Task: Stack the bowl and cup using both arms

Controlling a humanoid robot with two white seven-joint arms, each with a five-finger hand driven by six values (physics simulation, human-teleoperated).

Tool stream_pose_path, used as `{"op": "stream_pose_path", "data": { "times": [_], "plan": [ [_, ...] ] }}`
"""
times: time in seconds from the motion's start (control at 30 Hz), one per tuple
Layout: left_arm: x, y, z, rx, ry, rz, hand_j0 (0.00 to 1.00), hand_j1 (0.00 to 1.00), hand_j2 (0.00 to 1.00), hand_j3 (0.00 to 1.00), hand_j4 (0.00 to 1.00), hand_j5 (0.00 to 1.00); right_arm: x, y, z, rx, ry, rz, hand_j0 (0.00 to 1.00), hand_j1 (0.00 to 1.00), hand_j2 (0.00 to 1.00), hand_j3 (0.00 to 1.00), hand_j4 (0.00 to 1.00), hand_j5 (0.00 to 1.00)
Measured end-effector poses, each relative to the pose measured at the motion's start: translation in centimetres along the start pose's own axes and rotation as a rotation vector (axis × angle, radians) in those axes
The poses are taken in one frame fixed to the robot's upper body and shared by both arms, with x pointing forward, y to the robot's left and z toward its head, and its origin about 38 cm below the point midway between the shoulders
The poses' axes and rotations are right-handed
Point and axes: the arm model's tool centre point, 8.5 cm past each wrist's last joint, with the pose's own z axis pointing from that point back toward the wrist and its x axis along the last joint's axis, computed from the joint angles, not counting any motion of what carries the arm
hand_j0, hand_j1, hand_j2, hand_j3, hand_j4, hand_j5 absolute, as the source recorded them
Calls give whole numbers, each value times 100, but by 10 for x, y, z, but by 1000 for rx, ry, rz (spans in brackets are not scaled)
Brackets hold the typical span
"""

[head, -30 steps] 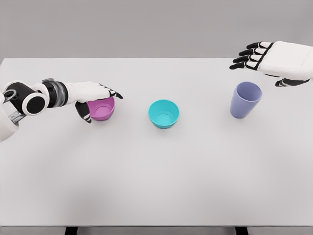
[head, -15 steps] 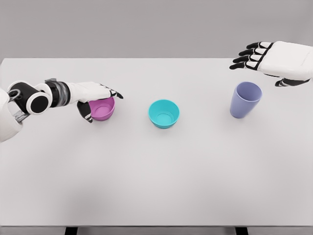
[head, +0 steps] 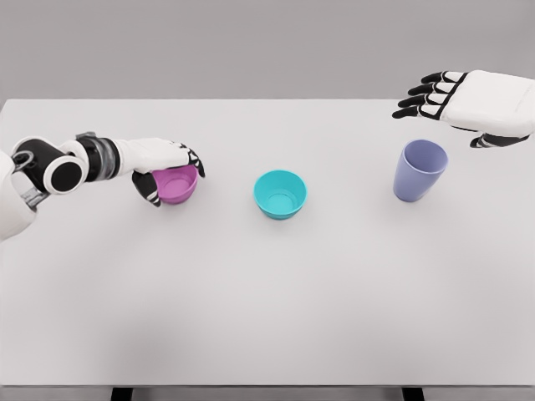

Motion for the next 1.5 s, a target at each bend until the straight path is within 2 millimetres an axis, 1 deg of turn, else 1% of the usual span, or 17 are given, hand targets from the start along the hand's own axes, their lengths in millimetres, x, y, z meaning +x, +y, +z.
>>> {"op": "stream_pose_path", "data": {
  "times": [0.17, 0.87, 1.2, 1.5],
  "plan": [
    [10, 9, 5, 22, -24, -23, 68, 68, 68, 68, 68, 68, 0, 0, 0, 0, 0, 0, 100, 100, 100, 100, 100, 100],
    [49, 37, 25, 95, -115, -122, 69, 69, 69, 69, 69, 69, 0, 0, 0, 0, 0, 0, 100, 100, 100, 100, 100, 100],
    [71, 43, 25, 115, -181, -170, 69, 69, 69, 69, 69, 69, 0, 0, 0, 0, 0, 0, 100, 100, 100, 100, 100, 100],
    [103, 55, 15, 142, -271, -213, 68, 68, 68, 68, 68, 68, 0, 0, 0, 0, 0, 0, 100, 100, 100, 100, 100, 100]
  ]
}}
